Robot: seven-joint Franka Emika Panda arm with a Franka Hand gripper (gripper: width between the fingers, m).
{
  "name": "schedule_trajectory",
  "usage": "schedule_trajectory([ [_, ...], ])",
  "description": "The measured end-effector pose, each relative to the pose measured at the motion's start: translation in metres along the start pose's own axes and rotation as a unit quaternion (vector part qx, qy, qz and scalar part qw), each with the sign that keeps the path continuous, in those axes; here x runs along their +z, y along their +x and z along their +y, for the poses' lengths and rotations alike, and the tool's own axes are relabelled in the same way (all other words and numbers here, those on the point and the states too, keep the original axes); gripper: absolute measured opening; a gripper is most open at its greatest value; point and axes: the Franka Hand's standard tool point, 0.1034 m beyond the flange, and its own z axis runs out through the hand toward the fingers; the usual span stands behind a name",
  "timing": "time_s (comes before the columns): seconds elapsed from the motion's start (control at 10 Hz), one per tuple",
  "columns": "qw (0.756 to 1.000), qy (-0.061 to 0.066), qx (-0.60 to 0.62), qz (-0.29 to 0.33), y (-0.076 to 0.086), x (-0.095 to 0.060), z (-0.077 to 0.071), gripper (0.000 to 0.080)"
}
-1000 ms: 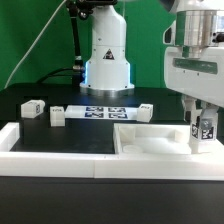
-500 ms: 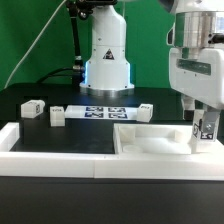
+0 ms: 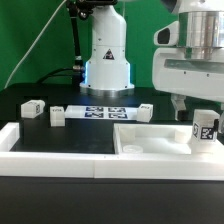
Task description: Assemble one leg
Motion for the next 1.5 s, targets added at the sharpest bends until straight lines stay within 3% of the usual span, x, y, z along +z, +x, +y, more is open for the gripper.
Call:
schedule_trajectory([
  [0.3,0.992,-0.001,-0.125,0.001,-0.0048,0.0005,-0.0026,0.0649],
  [0.7,0.951,-0.001,-0.308,0.002,-0.0035,-0.0003,-0.0036,0.0649],
  [1.1,0.919,-0.004,-0.395,0.004,-0.0069,-0.0006,-0.0054,0.0649],
  [1.3,0.921,-0.004,-0.389,0.004,-0.0069,-0.0004,-0.0053,0.0376],
  [1.4,0.921,-0.004,-0.389,0.004,-0.0069,-0.0004,-0.0052,0.0376],
  [1.5,0.923,-0.004,-0.385,0.004,-0.0070,-0.0003,-0.0052,0.0288],
])
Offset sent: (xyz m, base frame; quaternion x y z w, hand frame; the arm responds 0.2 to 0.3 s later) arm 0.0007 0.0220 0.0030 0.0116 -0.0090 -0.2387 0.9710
